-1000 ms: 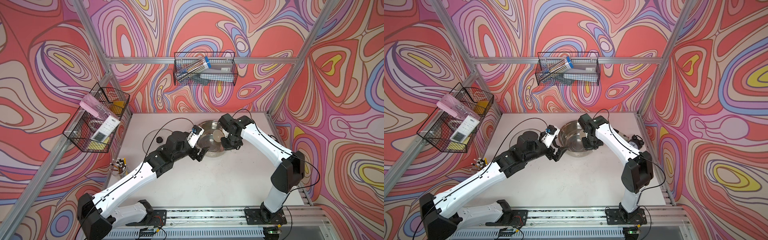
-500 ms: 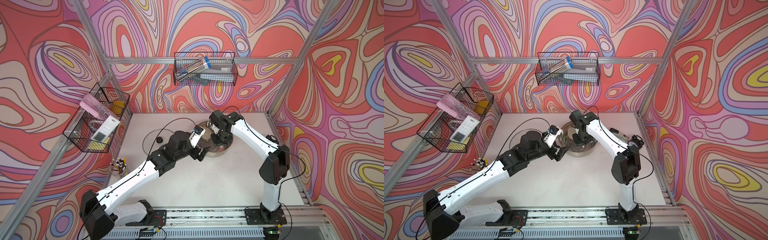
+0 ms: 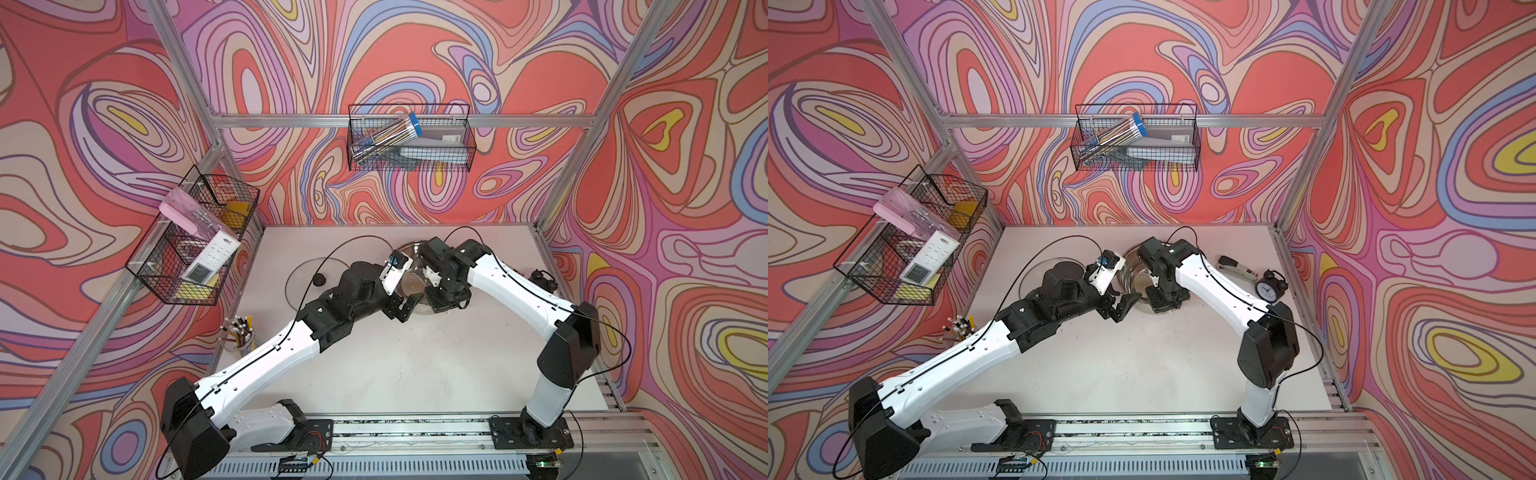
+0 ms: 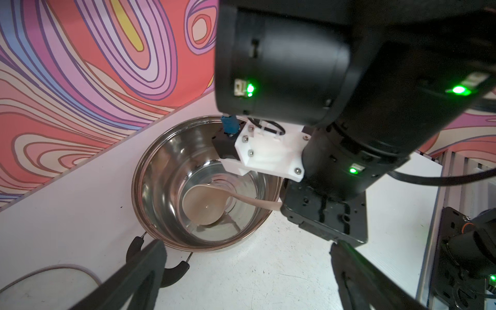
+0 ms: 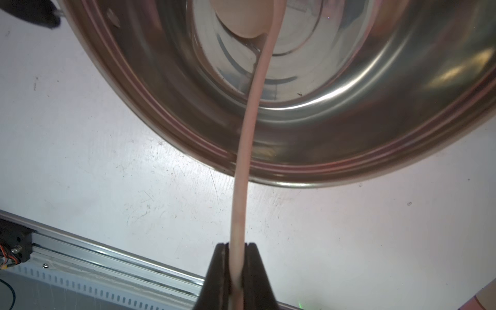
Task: Stir the soup with a spoon
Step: Stir the soup in the pan with a stick.
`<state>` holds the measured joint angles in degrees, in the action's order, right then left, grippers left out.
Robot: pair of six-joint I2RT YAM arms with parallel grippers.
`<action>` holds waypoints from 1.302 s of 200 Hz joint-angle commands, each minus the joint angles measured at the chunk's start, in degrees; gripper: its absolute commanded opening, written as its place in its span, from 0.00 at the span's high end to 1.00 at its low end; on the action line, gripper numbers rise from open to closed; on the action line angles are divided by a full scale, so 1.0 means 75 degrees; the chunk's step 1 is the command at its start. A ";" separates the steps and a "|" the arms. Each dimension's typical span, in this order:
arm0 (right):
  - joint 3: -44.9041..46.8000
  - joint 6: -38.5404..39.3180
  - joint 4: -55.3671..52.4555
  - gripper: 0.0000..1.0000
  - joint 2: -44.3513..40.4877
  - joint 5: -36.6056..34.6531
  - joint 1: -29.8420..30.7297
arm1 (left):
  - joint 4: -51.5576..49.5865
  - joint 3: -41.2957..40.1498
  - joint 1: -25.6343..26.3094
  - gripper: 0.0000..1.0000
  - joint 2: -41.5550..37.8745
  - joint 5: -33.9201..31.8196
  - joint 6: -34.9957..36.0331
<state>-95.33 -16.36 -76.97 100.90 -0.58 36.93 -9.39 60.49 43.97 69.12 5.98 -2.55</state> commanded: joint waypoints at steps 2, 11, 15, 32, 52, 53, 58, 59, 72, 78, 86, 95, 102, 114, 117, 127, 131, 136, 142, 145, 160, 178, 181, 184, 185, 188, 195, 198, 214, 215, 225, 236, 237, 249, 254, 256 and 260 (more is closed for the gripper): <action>0.0379 -0.0124 -0.0026 1.00 -0.0470 -0.0572 -0.0088 | 0.0240 0.0209 0.0059 0.01 0.0092 -0.0028 -0.0105; 0.0499 -0.0137 -0.0027 1.00 -0.0549 -0.0620 -0.0206 | 0.0263 0.0217 0.0068 0.01 0.0115 -0.0024 -0.0113; 0.0530 -0.0138 -0.0021 1.00 -0.0578 -0.0625 -0.0255 | 0.0266 0.0219 0.0068 0.01 0.0122 -0.0024 -0.0107; 0.0601 -0.0119 0.0040 1.00 -0.0645 -0.0645 -0.0562 | 0.0320 0.0209 0.0065 0.01 0.0169 -0.0030 -0.0124; 0.0369 -0.0020 0.0076 1.00 -0.0544 -0.0743 -0.0834 | 0.0343 0.0259 0.0079 0.01 0.0240 -0.0020 -0.0108; 0.0352 -0.0015 0.0078 1.00 -0.0530 -0.0749 -0.0845 | 0.0346 0.0257 0.0073 0.01 0.0246 -0.0016 -0.0107; 0.0253 0.0015 0.0079 1.00 -0.0469 -0.0769 -0.0898 | 0.0343 0.0270 0.0079 0.01 0.0262 -0.0022 -0.0094; 0.0235 0.0026 0.0079 1.00 -0.0457 -0.0774 -0.0901 | 0.0346 0.0274 0.0079 0.01 0.0269 -0.0017 -0.0088; -0.0046 0.0116 0.0068 1.00 -0.0255 -0.0829 -0.1017 | 0.0361 0.0297 0.0078 0.01 0.0309 -0.0012 -0.0066; -0.0186 0.0156 0.0067 1.00 -0.0151 -0.0848 -0.1071 | 0.0357 0.0317 0.0071 0.01 0.0328 -0.0012 -0.0043; -0.0379 0.0194 0.0067 1.00 0.0008 -0.0859 -0.1131 | 0.0358 0.0335 0.0079 0.01 0.0351 -0.0024 -0.0025; -0.0602 0.0267 0.0067 1.00 0.0253 -0.0866 -0.1166 | 0.0368 0.0347 0.0079 0.01 0.0357 -0.0041 -0.0003; -0.0783 0.0292 0.0067 1.00 0.0436 -0.0866 -0.1173 | 0.0370 0.0349 0.0079 0.01 0.0358 -0.0047 0.0014; -0.1126 0.0359 0.0044 1.00 0.0726 -0.0827 -0.1173 | 0.0370 0.0349 0.0079 0.01 0.0358 -0.0077 0.0046; -0.1217 0.0373 0.0028 1.00 0.0785 -0.0809 -0.1171 | 0.0353 0.0349 0.0079 0.01 0.0358 -0.0074 0.0049; -0.1517 0.0399 -0.0011 1.00 0.1036 -0.0713 -0.1174 | 0.0352 0.0349 0.0079 0.01 0.0358 -0.0091 0.0077; -0.1655 0.0410 -0.0031 1.00 0.1127 -0.0655 -0.1174 | 0.0347 0.0344 0.0076 0.01 0.0362 -0.0083 0.0081; -0.1790 0.0428 -0.0047 1.00 0.1251 -0.0585 -0.1170 | 0.0349 0.0340 0.0079 0.01 0.0349 -0.0093 0.0093; -0.1990 0.0440 -0.0066 1.00 0.1370 -0.0472 -0.1170 | 0.0343 0.0332 0.0078 0.01 0.0346 -0.0094 0.0099; -0.2076 0.0436 -0.0083 1.00 0.1428 -0.0410 -0.1163 | 0.0338 0.0326 0.0079 0.01 0.0340 -0.0094 0.0104; -0.2465 0.0435 -0.0156 1.00 0.1688 -0.0133 -0.1149 | 0.0343 0.0314 0.0079 0.01 0.0323 -0.0123 0.0127; -0.2780 0.0475 -0.0219 1.00 0.1861 0.0118 -0.1000 | 0.0361 0.0302 0.0073 0.01 0.0300 -0.0141 0.0128; -0.2817 0.0493 -0.0241 1.00 0.1883 0.0144 -0.0973 | 0.0361 0.0293 0.0076 0.01 0.0299 -0.0150 0.0123; -0.2843 0.0510 -0.0254 1.00 0.1895 0.0166 -0.0930 | 0.0355 0.0291 0.0079 0.01 0.0299 -0.0142 0.0128; -0.2848 0.0514 -0.0257 1.00 0.1902 0.0174 -0.0923 | 0.0352 0.0296 0.0079 0.01 0.0299 -0.0147 0.0128; -0.2870 0.0523 -0.0271 1.00 0.1915 0.0209 -0.0873 | 0.0369 0.0291 0.0079 0.01 0.0299 -0.0158 0.0129; -0.2899 0.0549 -0.0306 1.00 0.1944 0.0285 -0.0770 | 0.0373 0.0296 0.0074 0.01 0.0288 -0.0153 0.0117; -0.2889 0.0552 -0.0308 1.00 0.1945 0.0314 -0.0732 | 0.0379 0.0292 0.0077 0.01 0.0288 -0.0158 0.0117; -0.2752 0.0563 -0.0297 1.00 0.1843 0.0335 -0.0491 | 0.0377 0.0292 0.0079 0.01 0.0276 -0.0148 0.0075; -0.2732 0.0558 -0.0297 1.00 0.1835 0.0335 -0.0469 | 0.0381 0.0297 0.0073 0.01 0.0276 -0.0144 0.0073; -0.2547 0.0547 -0.0255 1.00 0.1718 0.0361 -0.0327 | 0.0378 0.0292 0.0072 0.01 0.0264 -0.0132 0.0041; -0.2299 0.0490 -0.0193 1.00 0.1509 0.0379 -0.0196 | 0.0378 0.0279 0.0076 0.01 0.0252 -0.0109 0.0003; -0.2271 0.0480 -0.0186 1.00 0.1492 0.0380 -0.0193 | 0.0381 0.0279 0.0072 0.01 0.0252 -0.0108 0.0001; -0.1891 0.0403 -0.0113 1.00 0.1237 0.0390 -0.0098 | 0.0382 0.0276 0.0079 0.01 0.0248 -0.0101 -0.0044; -0.1710 0.0361 -0.0082 1.00 0.1080 0.0378 -0.0074 | 0.0382 0.0270 0.0079 0.01 0.0230 -0.0094 -0.0058; -0.1661 0.0361 -0.0070 1.00 0.1028 0.0372 -0.0072 | 0.0381 0.0274 0.0079 0.01 0.0229 -0.0094 -0.0059; -0.1475 0.0314 -0.0045 1.00 0.0916 0.0370 -0.0059 | 0.0378 0.0277 0.0079 0.01 0.0217 -0.0084 -0.0070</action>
<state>-110.91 -13.08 -78.37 113.23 1.41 35.66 -8.10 61.19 44.29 71.46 5.37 -2.44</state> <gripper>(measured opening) 0.099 0.988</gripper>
